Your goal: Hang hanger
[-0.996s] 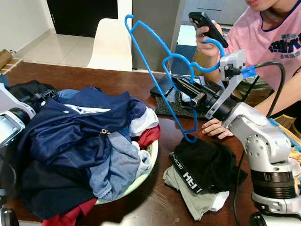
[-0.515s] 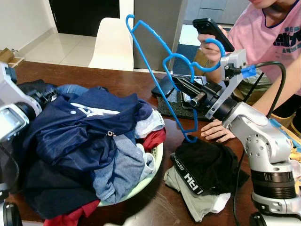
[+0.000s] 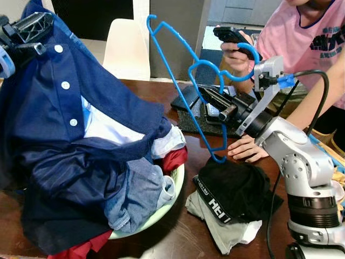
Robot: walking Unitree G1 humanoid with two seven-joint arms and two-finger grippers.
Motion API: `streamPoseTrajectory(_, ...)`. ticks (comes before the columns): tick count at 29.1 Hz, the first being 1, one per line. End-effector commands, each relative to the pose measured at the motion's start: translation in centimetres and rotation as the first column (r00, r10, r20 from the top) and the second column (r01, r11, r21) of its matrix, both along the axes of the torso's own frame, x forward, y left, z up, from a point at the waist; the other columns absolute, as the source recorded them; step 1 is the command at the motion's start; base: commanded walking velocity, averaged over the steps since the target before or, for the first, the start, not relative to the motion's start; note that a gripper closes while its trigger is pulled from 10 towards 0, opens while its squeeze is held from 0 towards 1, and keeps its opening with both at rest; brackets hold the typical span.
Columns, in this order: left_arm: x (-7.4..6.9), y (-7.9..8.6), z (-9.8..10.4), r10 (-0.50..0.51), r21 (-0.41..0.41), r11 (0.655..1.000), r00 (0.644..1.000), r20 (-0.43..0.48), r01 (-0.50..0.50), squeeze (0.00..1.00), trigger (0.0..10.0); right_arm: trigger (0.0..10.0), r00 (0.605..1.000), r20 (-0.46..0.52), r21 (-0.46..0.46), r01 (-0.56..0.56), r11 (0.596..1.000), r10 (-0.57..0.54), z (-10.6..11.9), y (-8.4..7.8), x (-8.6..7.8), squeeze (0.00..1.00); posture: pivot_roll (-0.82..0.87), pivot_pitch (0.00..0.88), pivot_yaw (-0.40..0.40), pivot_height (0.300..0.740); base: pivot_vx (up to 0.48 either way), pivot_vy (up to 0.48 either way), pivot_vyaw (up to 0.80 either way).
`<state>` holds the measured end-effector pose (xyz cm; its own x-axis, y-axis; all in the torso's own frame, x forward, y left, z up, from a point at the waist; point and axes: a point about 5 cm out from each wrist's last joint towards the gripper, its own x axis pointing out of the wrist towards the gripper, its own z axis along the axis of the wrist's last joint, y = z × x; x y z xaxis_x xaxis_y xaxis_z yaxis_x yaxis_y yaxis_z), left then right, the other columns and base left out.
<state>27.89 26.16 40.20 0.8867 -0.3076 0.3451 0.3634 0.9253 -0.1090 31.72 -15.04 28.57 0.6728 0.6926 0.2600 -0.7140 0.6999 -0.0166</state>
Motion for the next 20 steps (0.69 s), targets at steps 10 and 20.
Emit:
streamPoseTrajectory(10, 1.4, 1.1, -3.0, 0.116, -0.015, 0.992, 0.968, -0.224, -0.122, 0.0, 10.0, 10.0, 1.0, 0.007, 0.006, 0.004, 1.0, -0.004, -0.1, -0.2, -0.2, 0.0, 0.12, 0.078, -0.011, 0.74, 0.0, 0.0, 0.0)
streamPoseTrajectory(20, 1.8, -1.7, -13.6, 0.015, -0.077, 0.994, 0.813, -0.582, -0.074, 0.0, 10.0, 10.0, 1.0, 0.002, -0.008, -0.004, 1.0, 0.004, -0.3, 0.0, -0.2, 0.0, 0.13, 0.075, -0.014, 0.74, 0.0, 0.0, 0.0)
